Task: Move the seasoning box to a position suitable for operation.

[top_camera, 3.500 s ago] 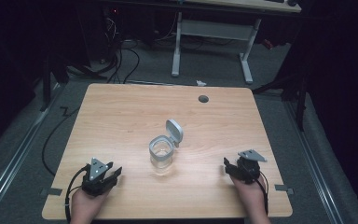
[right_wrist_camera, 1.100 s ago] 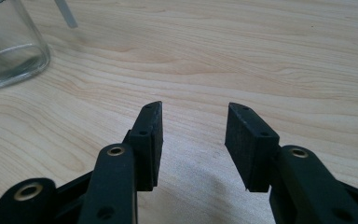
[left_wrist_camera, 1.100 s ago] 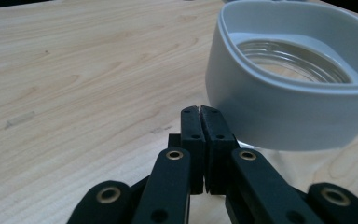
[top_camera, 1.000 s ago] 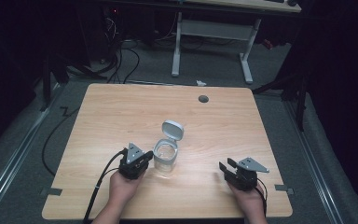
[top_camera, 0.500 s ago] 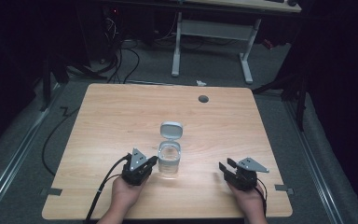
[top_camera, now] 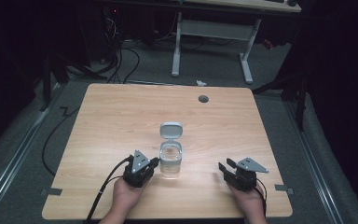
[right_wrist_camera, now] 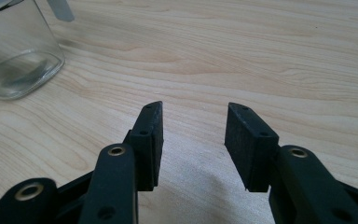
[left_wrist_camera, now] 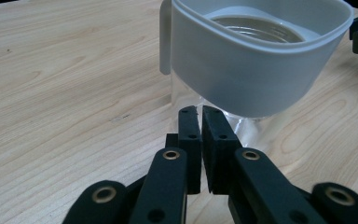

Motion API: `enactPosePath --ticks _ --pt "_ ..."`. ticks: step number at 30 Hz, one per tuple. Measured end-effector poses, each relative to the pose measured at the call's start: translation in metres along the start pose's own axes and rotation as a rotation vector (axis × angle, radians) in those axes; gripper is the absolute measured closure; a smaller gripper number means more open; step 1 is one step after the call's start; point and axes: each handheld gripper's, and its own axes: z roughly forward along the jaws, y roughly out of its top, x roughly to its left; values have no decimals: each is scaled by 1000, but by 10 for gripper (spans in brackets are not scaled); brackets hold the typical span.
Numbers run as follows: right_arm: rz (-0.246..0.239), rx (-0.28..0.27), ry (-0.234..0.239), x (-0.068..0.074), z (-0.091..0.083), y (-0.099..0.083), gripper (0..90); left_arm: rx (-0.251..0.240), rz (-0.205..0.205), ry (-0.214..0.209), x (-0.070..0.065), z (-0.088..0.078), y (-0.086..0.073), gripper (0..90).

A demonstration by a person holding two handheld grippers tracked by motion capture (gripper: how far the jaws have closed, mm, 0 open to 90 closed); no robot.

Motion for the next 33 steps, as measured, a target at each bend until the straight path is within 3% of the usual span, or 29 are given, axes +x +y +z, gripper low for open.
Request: enactPosePath --ticks 8,10,15,17,20,22,23,27,33 --pt "6 -15 -17 1 0 2 567 -13 -3 11 7 -11 1 839" --pt "4 -24 -17 3 -1 3 579 -9 19 12 6 -15 -1 842" --pt "-11 -16 -9 15 1 9 633 -3 19 -21 5 -23 -11 821" --pt "-11 3 24 21 5 12 631 2 30 -27 5 -26 -15 827" --pt "-57 28 35 33 13 17 692 27 7 -38 2 -28 -17 836" --pt "-79 48 69 40 19 21 717 28 -23 -55 -2 -28 -17 845" --pt "-91 50 79 45 24 24 756 34 -19 -61 -3 -27 -18 849" --pt "-77 58 98 51 39 35 829 65 11 -94 -12 -24 -26 857" --pt "-61 34 101 57 51 51 887 74 10 -106 -17 -17 -31 873"
